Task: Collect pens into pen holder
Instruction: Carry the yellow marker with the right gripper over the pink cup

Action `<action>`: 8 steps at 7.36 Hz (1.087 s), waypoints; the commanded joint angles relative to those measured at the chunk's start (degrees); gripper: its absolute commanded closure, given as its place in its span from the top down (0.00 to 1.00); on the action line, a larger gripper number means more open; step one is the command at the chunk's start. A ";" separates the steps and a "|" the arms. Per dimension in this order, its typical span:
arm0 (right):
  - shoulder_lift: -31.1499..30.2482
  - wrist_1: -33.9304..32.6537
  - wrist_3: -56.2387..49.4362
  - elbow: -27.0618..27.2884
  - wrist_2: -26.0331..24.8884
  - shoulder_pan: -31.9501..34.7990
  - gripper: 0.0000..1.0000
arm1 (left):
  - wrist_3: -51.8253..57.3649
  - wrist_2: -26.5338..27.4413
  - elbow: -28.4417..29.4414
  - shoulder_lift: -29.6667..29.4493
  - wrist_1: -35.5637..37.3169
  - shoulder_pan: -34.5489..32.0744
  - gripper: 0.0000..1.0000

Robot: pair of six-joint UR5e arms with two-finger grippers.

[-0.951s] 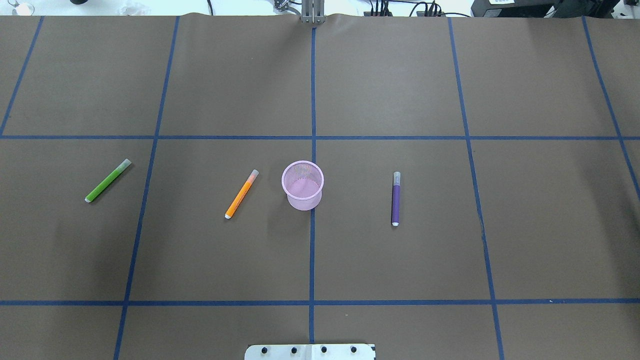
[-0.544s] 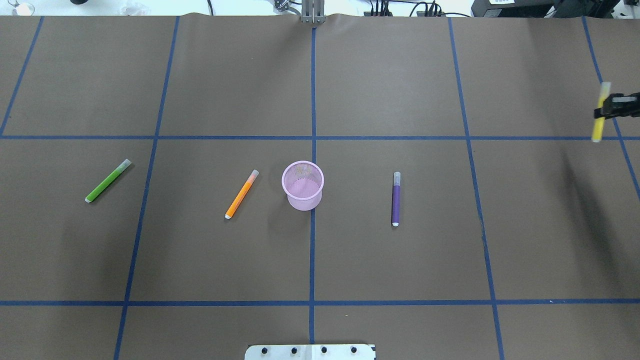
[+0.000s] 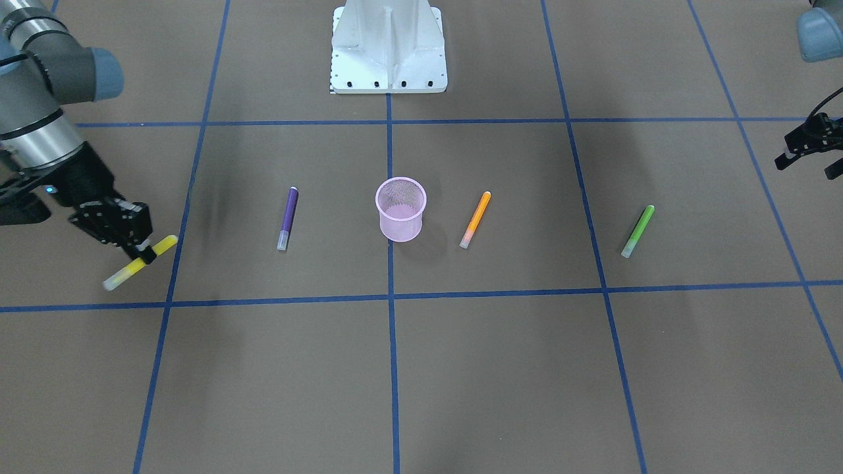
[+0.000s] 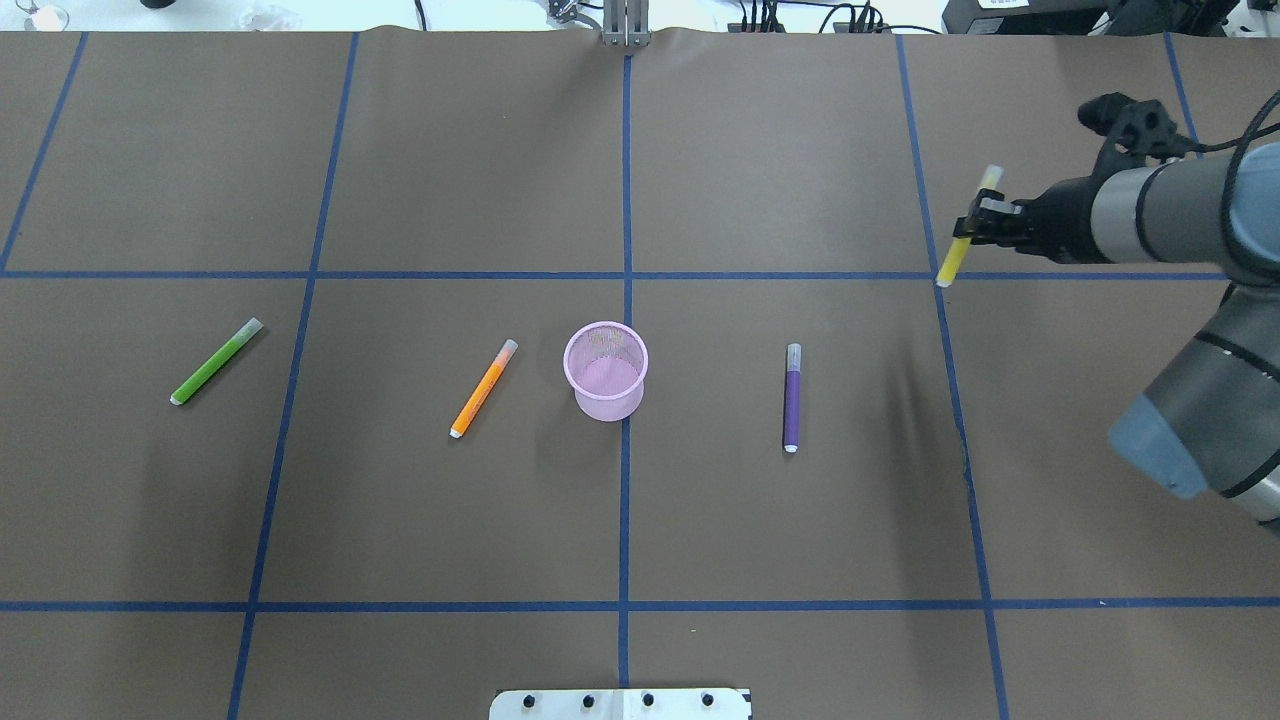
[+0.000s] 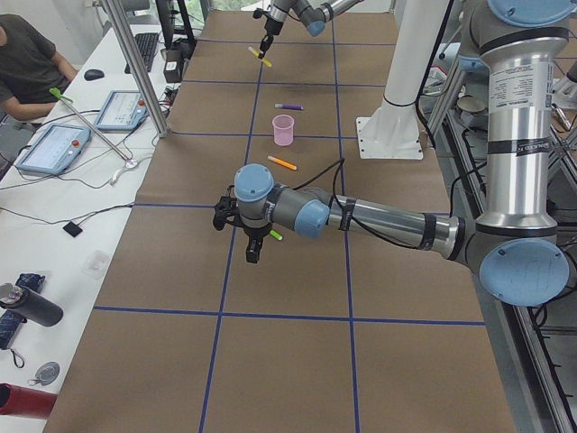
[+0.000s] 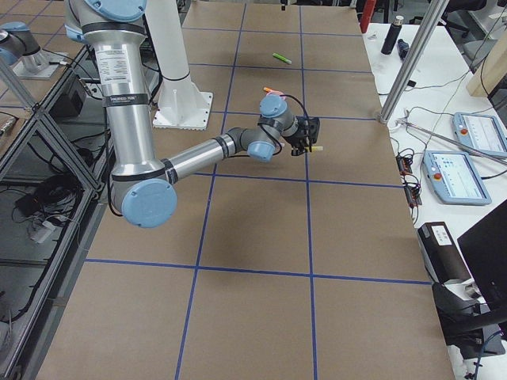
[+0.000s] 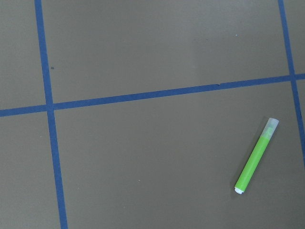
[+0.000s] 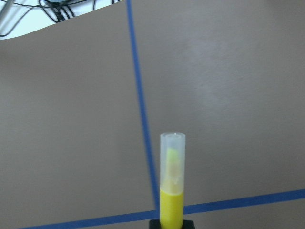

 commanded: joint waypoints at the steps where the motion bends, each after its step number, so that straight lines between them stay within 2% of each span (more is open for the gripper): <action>1: 5.49 -4.36 4.71 3.67 -14.51 -10.22 0.00 | 0.00 0.03 -1.02 0.03 0.00 -0.01 1.00; 2: 8.22 -10.66 4.80 6.11 -20.06 -14.52 0.00 | 0.00 0.03 -1.38 0.11 0.00 -0.01 1.00; 3: 10.34 -14.73 4.80 8.14 -21.86 -17.00 0.00 | 0.00 0.03 -1.47 0.11 0.00 -0.01 1.00; 4: 10.71 -14.86 4.80 8.33 -25.53 -20.51 0.00 | 0.00 0.03 -1.55 0.11 0.00 -0.01 1.00; 5: 13.15 -15.21 4.80 7.12 -33.83 -26.03 0.00 | 0.00 0.03 -1.55 0.11 0.00 -0.01 1.00; 8: 17.12 -15.30 5.15 4.30 -35.67 -28.01 0.00 | 0.00 0.03 -1.55 0.11 0.00 -0.01 0.99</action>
